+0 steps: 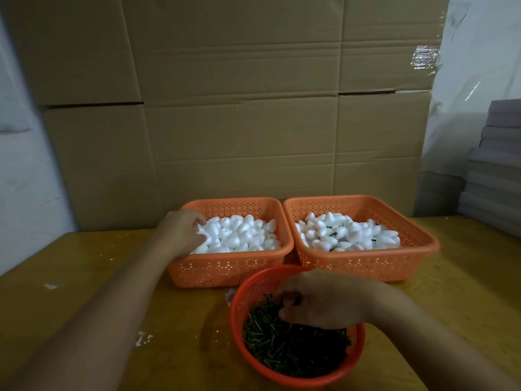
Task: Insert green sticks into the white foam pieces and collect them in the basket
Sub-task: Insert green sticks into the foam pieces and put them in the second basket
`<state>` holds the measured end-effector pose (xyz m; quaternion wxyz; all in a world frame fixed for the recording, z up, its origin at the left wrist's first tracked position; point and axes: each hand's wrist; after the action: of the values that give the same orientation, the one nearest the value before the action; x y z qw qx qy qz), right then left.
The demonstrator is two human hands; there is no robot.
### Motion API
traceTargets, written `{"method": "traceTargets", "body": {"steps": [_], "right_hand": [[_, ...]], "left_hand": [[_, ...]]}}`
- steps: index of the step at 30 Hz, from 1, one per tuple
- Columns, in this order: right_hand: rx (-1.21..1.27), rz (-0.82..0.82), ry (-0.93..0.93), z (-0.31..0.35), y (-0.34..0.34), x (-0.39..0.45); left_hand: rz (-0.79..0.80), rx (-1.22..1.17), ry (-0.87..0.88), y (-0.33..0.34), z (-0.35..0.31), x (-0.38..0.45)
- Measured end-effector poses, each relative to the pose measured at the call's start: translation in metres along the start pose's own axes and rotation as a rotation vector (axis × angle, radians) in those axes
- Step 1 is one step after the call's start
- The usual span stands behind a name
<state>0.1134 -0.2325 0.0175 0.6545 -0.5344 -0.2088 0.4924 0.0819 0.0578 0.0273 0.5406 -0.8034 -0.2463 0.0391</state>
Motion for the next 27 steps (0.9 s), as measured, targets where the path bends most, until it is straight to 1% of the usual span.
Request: {"method": "traceTargets", "body": {"steps": [2, 4, 7, 9, 11, 15, 23, 27], "right_hand": [[0.002, 0.002, 0.002, 0.000, 0.000, 0.000], [-0.003, 0.000, 0.000, 0.000, 0.000, 0.000], [-0.011, -0.002, -0.004, 0.000, 0.001, 0.000], [-0.014, 0.001, 0.003, 0.000, 0.002, 0.001], [-0.012, 0.006, 0.013, 0.000, 0.002, 0.000], [-0.006, 0.005, 0.011, 0.000, 0.002, 0.001], [-0.007, -0.001, 0.005, -0.002, 0.002, 0.001], [-0.018, 0.004, 0.013, -0.002, 0.003, 0.003]], "left_hand": [[-0.115, -0.124, 0.029, -0.001, -0.004, -0.006], [-0.159, -0.366, 0.017, -0.002, -0.012, -0.015], [-0.084, -0.798, 0.031, 0.001, -0.025, -0.034], [0.002, -0.960, 0.059, 0.002, -0.034, -0.044], [0.077, -1.065, 0.089, 0.001, -0.045, -0.052], [0.188, -1.182, 0.174, -0.007, -0.058, -0.063], [0.184, -1.090, 0.300, -0.019, -0.063, -0.078], [0.211, -1.113, 0.315, -0.020, -0.062, -0.079]]}}
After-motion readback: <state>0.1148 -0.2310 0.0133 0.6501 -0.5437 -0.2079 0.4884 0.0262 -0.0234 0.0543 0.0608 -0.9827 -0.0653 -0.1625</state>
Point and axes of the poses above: each hand's wrist, its own x-axis towards the middle knuckle, its own y-axis out of the palm, z = x × y, and after that the axes turned 5 degrees about z, right-handed
